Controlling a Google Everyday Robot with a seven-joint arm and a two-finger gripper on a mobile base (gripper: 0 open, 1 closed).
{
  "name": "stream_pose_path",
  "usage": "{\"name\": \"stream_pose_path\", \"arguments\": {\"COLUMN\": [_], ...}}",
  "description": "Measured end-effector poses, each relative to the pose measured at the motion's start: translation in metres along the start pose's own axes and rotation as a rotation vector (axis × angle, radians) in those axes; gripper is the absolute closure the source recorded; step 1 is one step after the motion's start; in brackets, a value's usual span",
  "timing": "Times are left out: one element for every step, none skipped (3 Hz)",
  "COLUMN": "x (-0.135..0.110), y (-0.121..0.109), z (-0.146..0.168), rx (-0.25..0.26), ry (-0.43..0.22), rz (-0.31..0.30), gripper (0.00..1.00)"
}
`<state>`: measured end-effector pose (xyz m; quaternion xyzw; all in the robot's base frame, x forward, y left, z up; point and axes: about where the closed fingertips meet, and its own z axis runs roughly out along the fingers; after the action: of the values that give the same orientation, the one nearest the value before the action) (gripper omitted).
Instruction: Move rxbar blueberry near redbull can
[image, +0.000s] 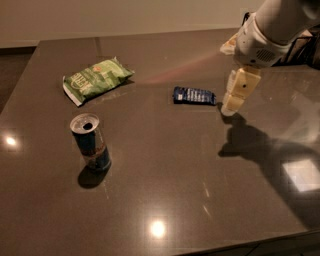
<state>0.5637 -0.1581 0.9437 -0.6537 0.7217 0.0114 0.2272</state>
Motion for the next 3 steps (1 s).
{"name": "stream_pose_path", "arguments": {"x": [0.009, 0.02, 0.021], "y": [-0.031, -0.064, -0.078], "z": [0.025, 0.058, 0.085], "rx": [-0.023, -0.039, -0.077], "ry": [-0.015, -0.022, -0.011], "rz": [0.043, 0.087, 0.097], "gripper": [0.0, 0.0, 0.0]}}
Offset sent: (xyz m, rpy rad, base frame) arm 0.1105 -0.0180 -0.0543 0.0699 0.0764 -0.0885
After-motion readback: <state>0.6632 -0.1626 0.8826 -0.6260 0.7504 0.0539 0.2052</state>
